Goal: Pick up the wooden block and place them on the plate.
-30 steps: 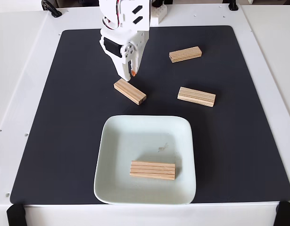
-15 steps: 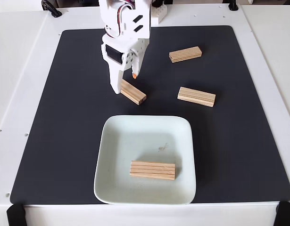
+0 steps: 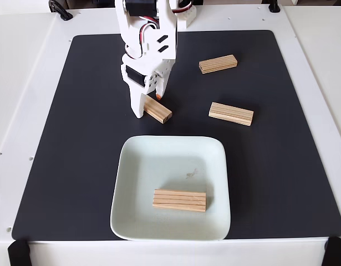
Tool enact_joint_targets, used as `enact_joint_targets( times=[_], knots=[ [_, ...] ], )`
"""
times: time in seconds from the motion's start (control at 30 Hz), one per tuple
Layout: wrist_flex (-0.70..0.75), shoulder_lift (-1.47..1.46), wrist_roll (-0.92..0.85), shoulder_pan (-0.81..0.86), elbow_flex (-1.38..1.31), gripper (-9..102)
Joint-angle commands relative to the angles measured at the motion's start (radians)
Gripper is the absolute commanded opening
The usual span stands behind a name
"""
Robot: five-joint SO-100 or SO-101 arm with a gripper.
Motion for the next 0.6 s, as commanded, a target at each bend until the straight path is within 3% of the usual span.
enact_joint_targets(
  times=[0.0,0.2,0.4,0.57],
  knots=[
    [-0.009,0.008,0.002,-0.003,-0.003,24],
    [-0.009,0.008,0.002,-0.002,-0.003,-2],
    [-0.02,0.043,-0.002,-0.005,0.017,0],
    [-0.021,0.313,-0.101,-0.066,0.094,0]
  ],
)
